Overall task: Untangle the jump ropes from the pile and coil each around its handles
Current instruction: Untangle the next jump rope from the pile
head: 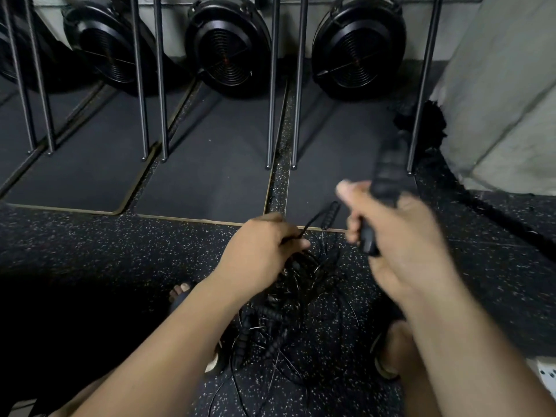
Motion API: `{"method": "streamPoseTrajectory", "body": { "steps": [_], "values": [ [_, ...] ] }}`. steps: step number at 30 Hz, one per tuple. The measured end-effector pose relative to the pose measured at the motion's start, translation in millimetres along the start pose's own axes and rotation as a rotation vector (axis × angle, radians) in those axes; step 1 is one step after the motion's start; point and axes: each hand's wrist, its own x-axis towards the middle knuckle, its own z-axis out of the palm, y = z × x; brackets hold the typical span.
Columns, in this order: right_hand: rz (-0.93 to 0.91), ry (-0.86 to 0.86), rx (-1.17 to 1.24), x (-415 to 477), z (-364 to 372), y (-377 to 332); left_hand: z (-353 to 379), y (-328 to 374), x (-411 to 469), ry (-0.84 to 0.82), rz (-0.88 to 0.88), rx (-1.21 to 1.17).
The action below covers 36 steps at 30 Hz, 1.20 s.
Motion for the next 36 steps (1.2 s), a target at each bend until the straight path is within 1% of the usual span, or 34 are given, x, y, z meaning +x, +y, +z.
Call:
{"method": "streamPoseTrajectory", "body": {
  "steps": [2,4,6,9,13,16,19,22,25,28,30,32,33,35,36],
  "values": [
    [0.006,-0.024,-0.104,-1.8,5.0,21.0,-0.8,6.1,0.2,0.032,0.041,-0.040],
    [0.001,-0.009,-0.192,-2.2,8.5,32.4,0.3,10.2,-0.4,0.062,0.069,-0.068],
    [-0.010,0.000,-0.248,-0.9,10.6,35.4,2.4,10.0,-1.9,0.109,0.097,-0.081],
    [-0.026,-0.054,-0.318,-2.0,18.4,33.4,1.1,5.3,-3.5,0.166,0.146,-0.058],
    [-0.095,-0.033,-0.458,-6.2,24.9,31.3,-0.4,-0.6,-3.3,0.112,0.167,-0.049],
    [-0.118,-0.022,-0.485,-12.2,23.4,26.8,-1.9,-2.8,-2.5,0.064,0.136,-0.081],
    [-0.138,-0.036,-0.403,-17.7,18.4,15.0,-3.0,-4.3,-2.2,-0.004,0.090,-0.092],
    [-0.216,-0.039,-0.267,-22.2,9.9,-10.8,-0.5,-4.6,-3.0,-0.105,0.034,-0.001],
    [-0.247,-0.021,-0.047,-25.4,-1.1,-39.7,2.9,-4.9,-3.9,-0.157,-0.018,0.074],
    [-0.210,-0.014,0.147,-23.0,-12.7,-58.0,11.9,-3.8,-4.5,-0.178,0.005,0.134],
    [-0.155,-0.032,0.180,-20.5,-16.7,-59.6,19.7,-0.6,-5.4,-0.160,0.036,0.146],
    [-0.078,-0.078,0.164,-20.9,-14.9,-53.9,27.2,5.1,-5.5,-0.104,0.080,0.171],
    [-0.049,-0.106,0.137,-22.5,-12.2,-49.7,30.8,8.1,-4.8,-0.066,0.109,0.143],
    [-0.020,-0.161,0.085,-27.3,-3.6,-41.9,36.6,15.1,-2.5,0.001,0.163,-0.023],
    [-0.010,-0.184,0.075,-29.8,0.7,-39.2,38.8,19.6,-2.5,0.008,0.183,-0.115]
  ]
}}
